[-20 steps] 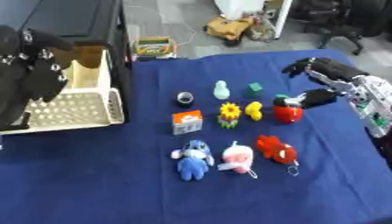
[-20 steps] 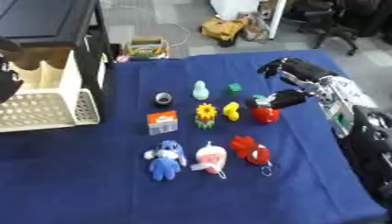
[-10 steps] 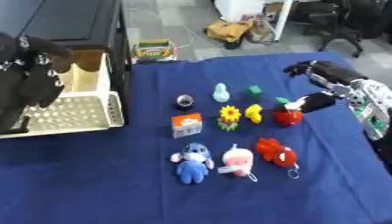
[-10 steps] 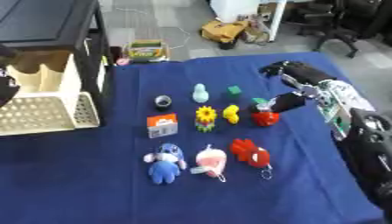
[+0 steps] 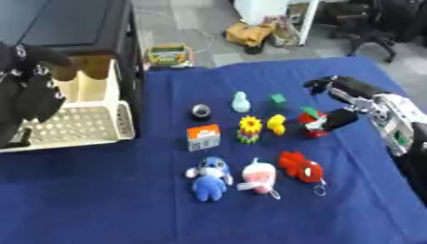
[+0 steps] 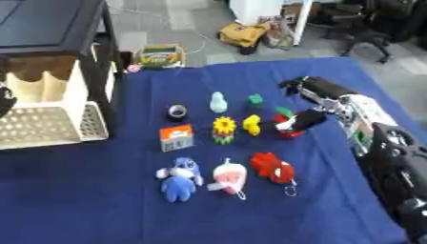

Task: Pick up objects from table and place into drawer.

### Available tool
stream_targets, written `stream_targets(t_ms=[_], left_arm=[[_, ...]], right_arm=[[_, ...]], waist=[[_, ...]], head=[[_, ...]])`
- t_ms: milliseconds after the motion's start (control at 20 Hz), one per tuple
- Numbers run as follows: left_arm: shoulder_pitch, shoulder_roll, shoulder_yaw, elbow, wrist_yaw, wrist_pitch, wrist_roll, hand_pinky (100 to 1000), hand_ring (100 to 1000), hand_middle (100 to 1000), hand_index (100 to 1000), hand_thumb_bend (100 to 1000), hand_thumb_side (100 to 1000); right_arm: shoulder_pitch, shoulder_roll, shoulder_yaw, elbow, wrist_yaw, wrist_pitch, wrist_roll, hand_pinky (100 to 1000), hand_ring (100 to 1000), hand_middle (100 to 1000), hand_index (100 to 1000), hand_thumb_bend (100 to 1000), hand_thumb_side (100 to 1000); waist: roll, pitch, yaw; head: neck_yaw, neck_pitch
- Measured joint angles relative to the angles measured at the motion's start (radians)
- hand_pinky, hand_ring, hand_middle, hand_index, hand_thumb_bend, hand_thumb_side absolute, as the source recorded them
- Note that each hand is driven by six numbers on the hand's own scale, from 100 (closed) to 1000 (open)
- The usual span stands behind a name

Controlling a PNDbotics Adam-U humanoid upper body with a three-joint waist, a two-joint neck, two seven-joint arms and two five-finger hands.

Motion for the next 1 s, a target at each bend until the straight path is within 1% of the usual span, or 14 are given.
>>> stream_targets(t_ms=[100,550,1000], left_arm=[[0.001,0.0,0.0,0.0,0.0,0.0,0.0,100,100,100,694,169,1000],[0.004,-0.008,0.0,0.0,-0.001,-0.003,0.001,100,100,100,694,161,1000],[0.006,-0.008,0.0,0.0,-0.005,-0.004,0.0,100,100,100,693,158,1000]], right_arm=[[0.0,0.0,-0.004,0.005,-0.001,0.007,-0.002,748,792,708,940,697,659],[0.003,0.008,-0.02,0.04,0.001,0.025,-0.019,743,789,704,943,707,654],[0.013,0.007,-0.03,0.055,0.001,0.029,0.006,740,789,704,940,700,631]], waist=[[0.0,0.0,0.004],[0.005,0.0,0.014],[0.007,-0.001,0.011]], head=[[-0.001,-0.002],[-0.008,-0.004],[-0.008,-0.004]])
